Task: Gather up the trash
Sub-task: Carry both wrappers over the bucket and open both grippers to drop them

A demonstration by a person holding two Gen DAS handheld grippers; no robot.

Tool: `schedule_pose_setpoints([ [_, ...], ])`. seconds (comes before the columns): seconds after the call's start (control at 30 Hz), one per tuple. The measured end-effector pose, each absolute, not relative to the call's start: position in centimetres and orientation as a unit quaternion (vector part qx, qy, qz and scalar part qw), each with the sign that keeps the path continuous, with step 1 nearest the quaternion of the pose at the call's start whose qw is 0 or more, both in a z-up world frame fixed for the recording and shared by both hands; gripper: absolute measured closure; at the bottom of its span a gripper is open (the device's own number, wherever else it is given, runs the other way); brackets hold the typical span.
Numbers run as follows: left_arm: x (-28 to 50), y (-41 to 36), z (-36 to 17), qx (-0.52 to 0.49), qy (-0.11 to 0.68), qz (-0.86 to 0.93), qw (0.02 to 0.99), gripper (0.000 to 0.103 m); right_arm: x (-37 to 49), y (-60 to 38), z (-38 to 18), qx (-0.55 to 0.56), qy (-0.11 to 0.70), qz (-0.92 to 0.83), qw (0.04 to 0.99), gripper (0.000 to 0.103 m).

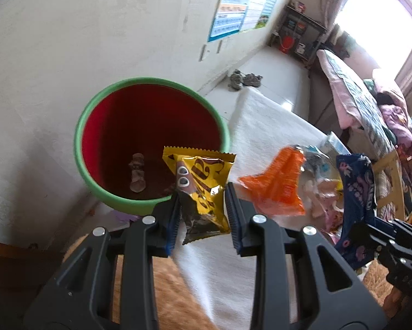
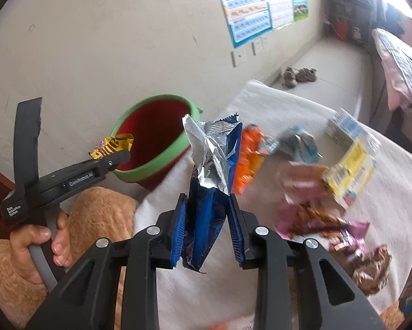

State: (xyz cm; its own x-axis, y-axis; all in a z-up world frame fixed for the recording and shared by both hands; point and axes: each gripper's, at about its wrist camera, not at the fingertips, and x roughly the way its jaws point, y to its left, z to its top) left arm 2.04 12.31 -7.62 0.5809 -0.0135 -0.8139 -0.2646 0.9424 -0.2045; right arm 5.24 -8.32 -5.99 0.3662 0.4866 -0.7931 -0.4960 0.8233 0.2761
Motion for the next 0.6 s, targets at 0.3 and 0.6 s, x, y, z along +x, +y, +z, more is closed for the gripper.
schedule_pose_setpoints([
  [0.3,2.4,16.8,-8.2,-0.164,0.455,0.108,0.869,0.073,6.8,-2.3,-6.9,-0.044,0.481,0.327,0.812,0.074],
  [0.6,5.1,21.1,-9.2,-0.199,0.464,0.137,0.853,0.073,10.9,4.0,-6.5,-0.037,0.474,0.357,0.804,0.073],
])
